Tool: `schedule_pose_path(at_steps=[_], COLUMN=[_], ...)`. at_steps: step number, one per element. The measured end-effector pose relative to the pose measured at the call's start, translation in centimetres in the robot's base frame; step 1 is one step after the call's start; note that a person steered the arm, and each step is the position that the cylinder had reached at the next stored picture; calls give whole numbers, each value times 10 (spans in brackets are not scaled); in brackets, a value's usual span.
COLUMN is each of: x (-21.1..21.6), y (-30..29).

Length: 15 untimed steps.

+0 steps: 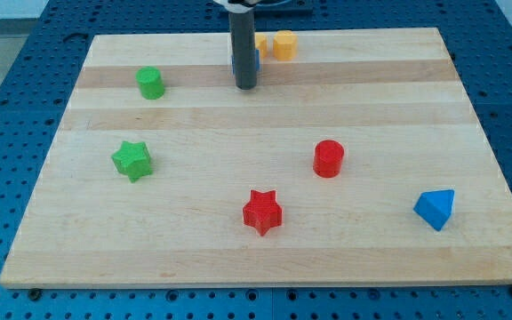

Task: Slide the green circle to the blue cube

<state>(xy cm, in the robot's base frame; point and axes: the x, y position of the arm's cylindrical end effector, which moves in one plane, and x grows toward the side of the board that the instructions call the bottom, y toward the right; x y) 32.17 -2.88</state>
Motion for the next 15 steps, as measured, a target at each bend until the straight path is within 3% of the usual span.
schedule_pose_path(at_steps=[2,8,12,15], x=[50,87,83,48], y=[-11,-126,-227,-236])
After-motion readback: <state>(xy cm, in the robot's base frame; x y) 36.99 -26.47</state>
